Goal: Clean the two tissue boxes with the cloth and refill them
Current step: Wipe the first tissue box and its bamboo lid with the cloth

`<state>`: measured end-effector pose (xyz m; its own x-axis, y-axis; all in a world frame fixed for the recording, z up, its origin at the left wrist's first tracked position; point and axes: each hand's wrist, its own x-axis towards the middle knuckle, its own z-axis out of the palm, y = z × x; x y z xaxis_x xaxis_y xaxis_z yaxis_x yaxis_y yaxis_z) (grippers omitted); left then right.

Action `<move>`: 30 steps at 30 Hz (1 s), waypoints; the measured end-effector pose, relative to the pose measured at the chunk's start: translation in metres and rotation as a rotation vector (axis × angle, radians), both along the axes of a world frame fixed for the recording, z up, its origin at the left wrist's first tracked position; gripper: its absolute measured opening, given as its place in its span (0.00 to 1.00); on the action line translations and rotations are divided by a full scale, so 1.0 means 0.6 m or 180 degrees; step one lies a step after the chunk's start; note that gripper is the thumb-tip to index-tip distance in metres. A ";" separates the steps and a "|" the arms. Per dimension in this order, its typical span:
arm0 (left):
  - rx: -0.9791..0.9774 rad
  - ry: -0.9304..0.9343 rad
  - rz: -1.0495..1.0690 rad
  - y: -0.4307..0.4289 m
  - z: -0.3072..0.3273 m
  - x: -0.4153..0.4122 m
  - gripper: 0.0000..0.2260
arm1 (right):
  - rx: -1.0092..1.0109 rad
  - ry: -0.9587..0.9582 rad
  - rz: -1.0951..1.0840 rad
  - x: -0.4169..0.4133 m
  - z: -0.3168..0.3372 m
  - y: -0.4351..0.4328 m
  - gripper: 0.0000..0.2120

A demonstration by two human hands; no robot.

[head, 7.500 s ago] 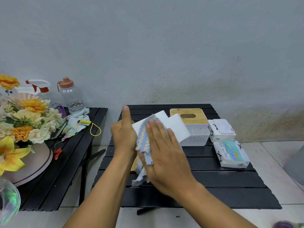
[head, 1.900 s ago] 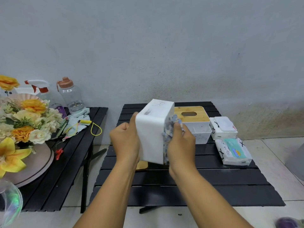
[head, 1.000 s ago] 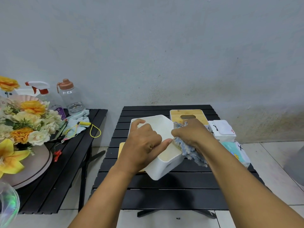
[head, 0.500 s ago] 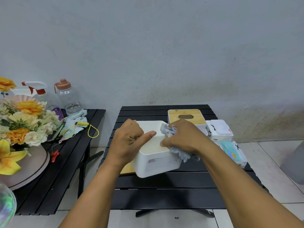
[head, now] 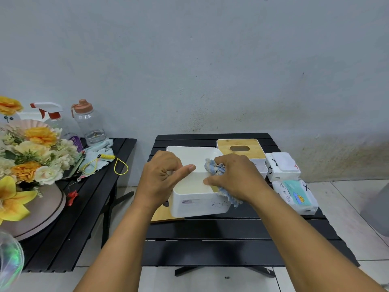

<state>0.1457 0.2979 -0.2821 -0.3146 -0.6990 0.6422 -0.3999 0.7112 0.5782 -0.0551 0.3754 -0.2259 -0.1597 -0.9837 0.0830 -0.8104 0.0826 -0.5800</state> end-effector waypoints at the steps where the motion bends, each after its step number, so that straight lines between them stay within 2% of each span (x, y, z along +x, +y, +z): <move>1: 0.0115 0.0047 0.0025 0.002 0.001 -0.001 0.20 | -0.0025 -0.0003 0.0001 -0.001 -0.001 0.000 0.11; 4: 0.1054 0.0425 0.0205 0.022 0.015 -0.013 0.15 | -0.0214 0.0031 -0.0082 0.002 0.001 0.003 0.08; 7: 0.1646 0.0994 0.0453 0.035 0.026 -0.028 0.31 | -0.0415 0.0141 -0.0065 0.007 -0.001 0.004 0.19; 9: 0.2286 0.1425 0.0537 0.038 0.030 -0.030 0.40 | -0.0576 0.0265 -0.0085 0.010 0.001 0.005 0.15; 11: 0.3251 0.1795 0.0264 0.037 0.028 -0.025 0.47 | -0.0760 0.0453 -0.0054 0.014 0.006 0.008 0.11; 13: 0.3917 0.2102 -0.0165 0.036 0.026 -0.020 0.48 | -0.0835 0.0624 0.0028 0.020 0.013 0.011 0.11; 16: 0.4012 0.2311 -0.0272 0.027 0.011 -0.019 0.42 | -0.0586 0.0471 0.0104 0.020 0.023 0.012 0.13; 19: 0.3840 0.2302 -0.0211 0.026 0.000 -0.020 0.37 | -0.0331 -0.0450 0.0027 0.007 0.042 0.009 0.18; 23: 0.3716 0.2151 -0.0312 0.029 -0.001 -0.020 0.31 | -0.0964 -0.1058 -0.0589 -0.007 0.080 0.004 0.16; 27: 0.3586 0.1986 -0.0455 0.032 -0.009 -0.028 0.34 | -0.1807 -0.1015 -0.0934 0.000 0.104 -0.020 0.17; 29: 0.3589 0.1941 -0.0507 0.031 -0.015 -0.032 0.40 | -0.1737 -0.0977 -0.0692 0.016 0.102 -0.027 0.14; 30: 0.3574 0.1956 -0.0541 0.031 -0.015 -0.033 0.41 | -0.1485 -0.1036 -0.0465 0.025 0.095 -0.030 0.11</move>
